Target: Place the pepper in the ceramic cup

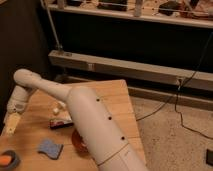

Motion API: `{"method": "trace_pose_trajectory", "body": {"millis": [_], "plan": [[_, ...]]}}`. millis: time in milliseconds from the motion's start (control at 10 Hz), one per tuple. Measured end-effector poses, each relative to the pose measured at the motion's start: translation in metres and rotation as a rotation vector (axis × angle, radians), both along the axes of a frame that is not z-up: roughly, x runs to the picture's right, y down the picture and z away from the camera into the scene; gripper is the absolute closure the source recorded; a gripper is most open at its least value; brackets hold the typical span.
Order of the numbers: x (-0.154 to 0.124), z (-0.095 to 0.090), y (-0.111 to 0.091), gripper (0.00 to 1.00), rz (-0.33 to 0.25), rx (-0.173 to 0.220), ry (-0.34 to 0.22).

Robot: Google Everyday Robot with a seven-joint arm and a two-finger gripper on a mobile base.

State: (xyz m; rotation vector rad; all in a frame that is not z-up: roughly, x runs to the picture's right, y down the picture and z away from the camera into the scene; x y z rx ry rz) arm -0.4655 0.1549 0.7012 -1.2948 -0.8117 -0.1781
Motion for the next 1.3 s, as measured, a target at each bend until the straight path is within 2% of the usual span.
{"method": "trace_pose_trajectory", "body": {"millis": [100,400,500,600,800,1000,1200,1300], "plan": [[0.013,-0.001,-0.014,0.2,0.01,0.047,0.041],[0.038,-0.004,-0.032,0.2,0.007,0.187,0.173],[0.048,-0.001,-0.042,0.2,0.018,0.249,0.253],[0.054,0.002,-0.05,0.2,0.032,0.287,0.302],[0.07,0.016,-0.076,0.2,0.091,0.405,0.456],[0.087,0.026,-0.093,0.2,0.134,0.498,0.589],[0.1,0.03,-0.101,0.2,0.158,0.577,0.708],[0.103,0.03,-0.102,0.2,0.164,0.591,0.731]]}}
